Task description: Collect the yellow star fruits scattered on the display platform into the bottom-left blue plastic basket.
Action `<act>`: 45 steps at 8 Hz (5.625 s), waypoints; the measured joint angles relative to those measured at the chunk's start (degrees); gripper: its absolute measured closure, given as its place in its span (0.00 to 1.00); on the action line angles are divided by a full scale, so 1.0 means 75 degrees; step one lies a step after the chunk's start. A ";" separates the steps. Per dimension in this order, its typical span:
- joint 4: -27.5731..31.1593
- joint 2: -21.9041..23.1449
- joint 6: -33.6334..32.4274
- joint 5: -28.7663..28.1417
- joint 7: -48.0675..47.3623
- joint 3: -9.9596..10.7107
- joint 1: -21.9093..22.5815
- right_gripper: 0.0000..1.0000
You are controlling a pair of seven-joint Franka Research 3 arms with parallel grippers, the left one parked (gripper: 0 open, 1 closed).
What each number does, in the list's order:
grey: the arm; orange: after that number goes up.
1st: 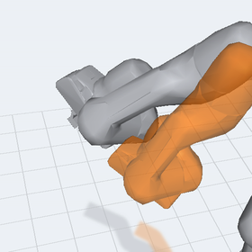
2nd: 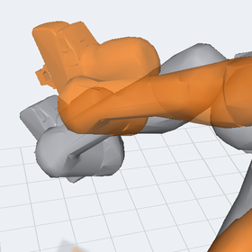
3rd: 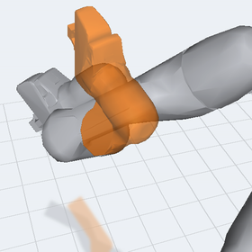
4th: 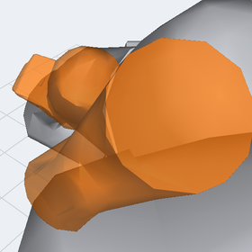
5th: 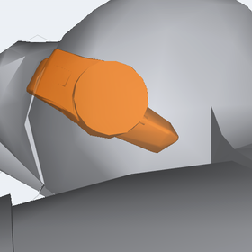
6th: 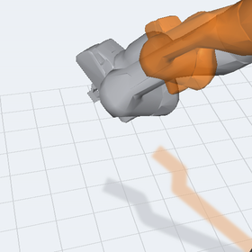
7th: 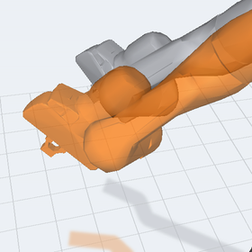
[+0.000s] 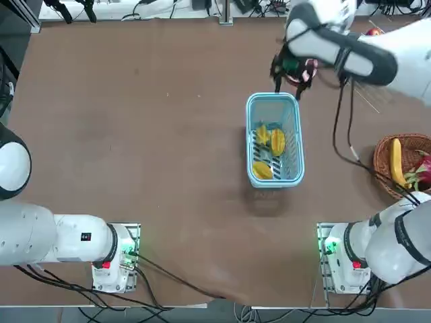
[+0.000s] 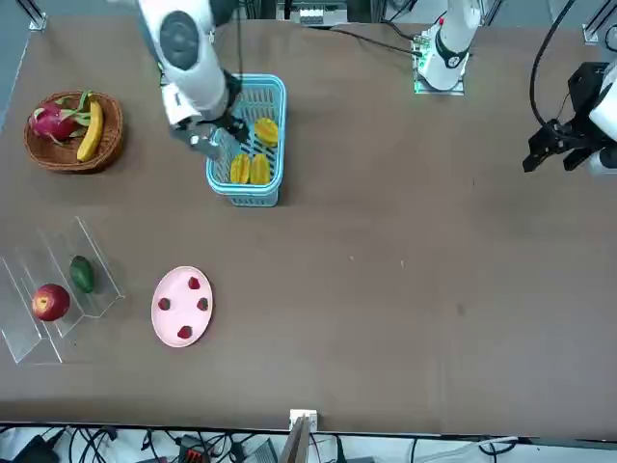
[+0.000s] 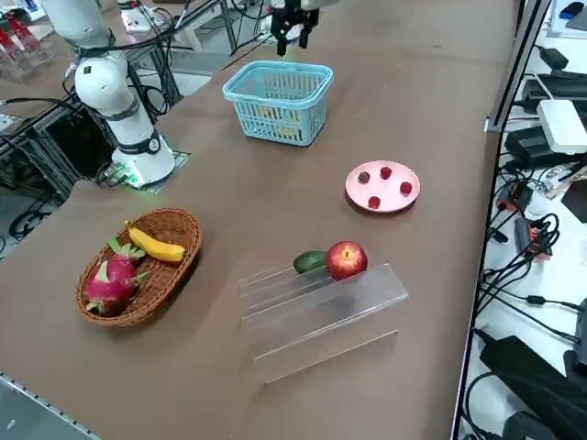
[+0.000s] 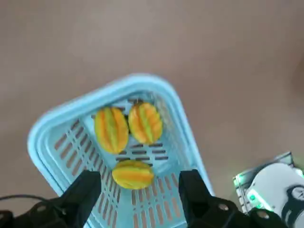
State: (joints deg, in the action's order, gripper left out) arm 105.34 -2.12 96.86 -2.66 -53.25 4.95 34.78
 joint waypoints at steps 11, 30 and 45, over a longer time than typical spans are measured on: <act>-0.2957 0.0513 -0.3162 0.0840 0.6676 -0.0037 -0.3843 0.00; -0.2680 0.0239 -0.1996 0.0808 0.5944 -0.2310 -0.5575 0.00; -0.2682 0.0223 -0.1912 0.0594 0.5876 -0.2154 -0.5572 0.00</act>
State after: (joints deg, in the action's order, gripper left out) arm 85.22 -0.45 82.53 1.80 -9.18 -11.20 -7.01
